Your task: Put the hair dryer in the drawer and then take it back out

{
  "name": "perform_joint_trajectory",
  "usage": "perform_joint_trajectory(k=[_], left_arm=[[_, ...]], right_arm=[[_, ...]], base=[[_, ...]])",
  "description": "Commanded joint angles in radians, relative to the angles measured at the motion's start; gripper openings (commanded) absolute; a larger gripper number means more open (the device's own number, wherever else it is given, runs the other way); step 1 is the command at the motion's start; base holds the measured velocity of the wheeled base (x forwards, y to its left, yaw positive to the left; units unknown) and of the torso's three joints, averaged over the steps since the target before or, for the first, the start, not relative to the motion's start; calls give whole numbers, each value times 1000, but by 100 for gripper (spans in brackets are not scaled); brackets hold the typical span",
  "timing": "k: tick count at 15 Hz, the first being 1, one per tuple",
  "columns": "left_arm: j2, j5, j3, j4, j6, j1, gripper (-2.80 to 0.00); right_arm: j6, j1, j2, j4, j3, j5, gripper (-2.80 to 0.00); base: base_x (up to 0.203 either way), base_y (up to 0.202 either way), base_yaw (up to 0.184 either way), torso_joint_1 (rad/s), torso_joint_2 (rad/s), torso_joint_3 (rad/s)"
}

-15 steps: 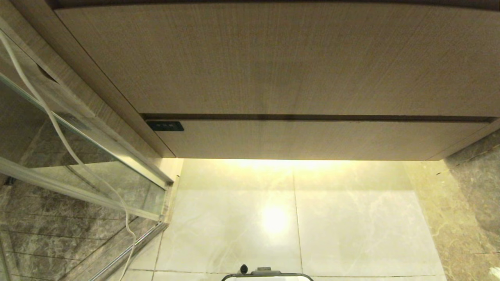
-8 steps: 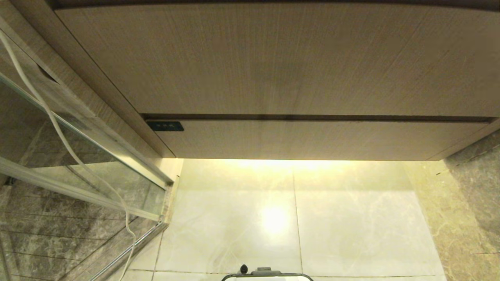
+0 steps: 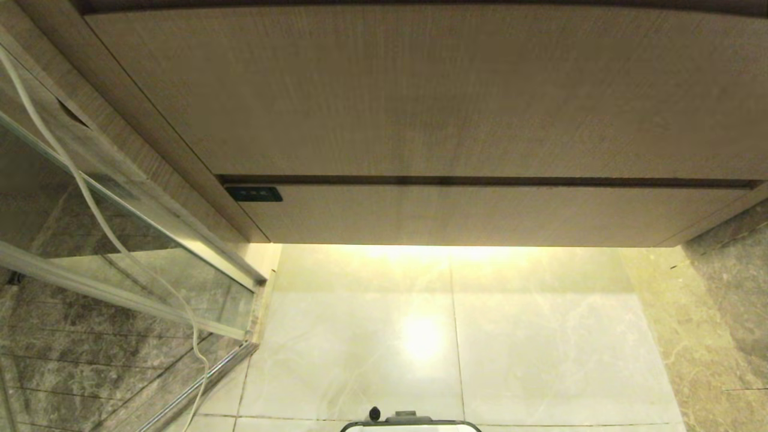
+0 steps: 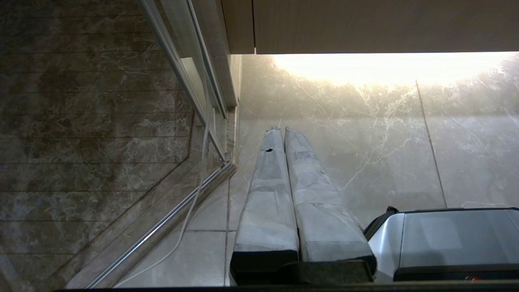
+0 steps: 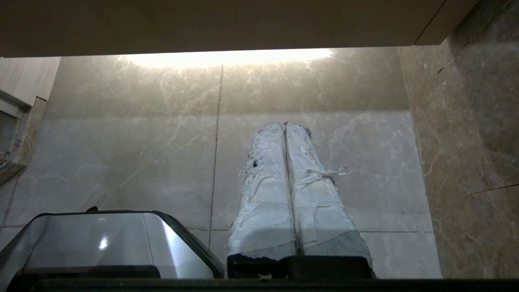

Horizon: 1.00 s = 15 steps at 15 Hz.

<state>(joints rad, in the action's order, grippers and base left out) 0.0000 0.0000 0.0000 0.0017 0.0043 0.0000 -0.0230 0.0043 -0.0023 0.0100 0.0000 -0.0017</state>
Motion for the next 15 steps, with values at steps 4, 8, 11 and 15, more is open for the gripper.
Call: perform_joint_trajectory(k=[4, 8, 11, 15], left_arm=[[0, 0, 1, 0, 0, 0, -280], [0, 0, 2, 0, 0, 0, -280], [0, 0, 1, 0, 0, 0, -280], [0, 0, 1, 0, 0, 0, -280]], right_arm=[[11, 0, -2, -2, 2, 2, -280], [12, 0, -2, -4, 2, 5, -280], [12, 0, -2, -4, 2, 2, -280], [2, 0, -2, -2, 2, 0, -280]], base=[[0, 0, 0, 0, 0, 0], [0, 0, 0, 0, 0, 0], [0, 0, 0, 0, 0, 0], [0, 0, 0, 0, 0, 0]])
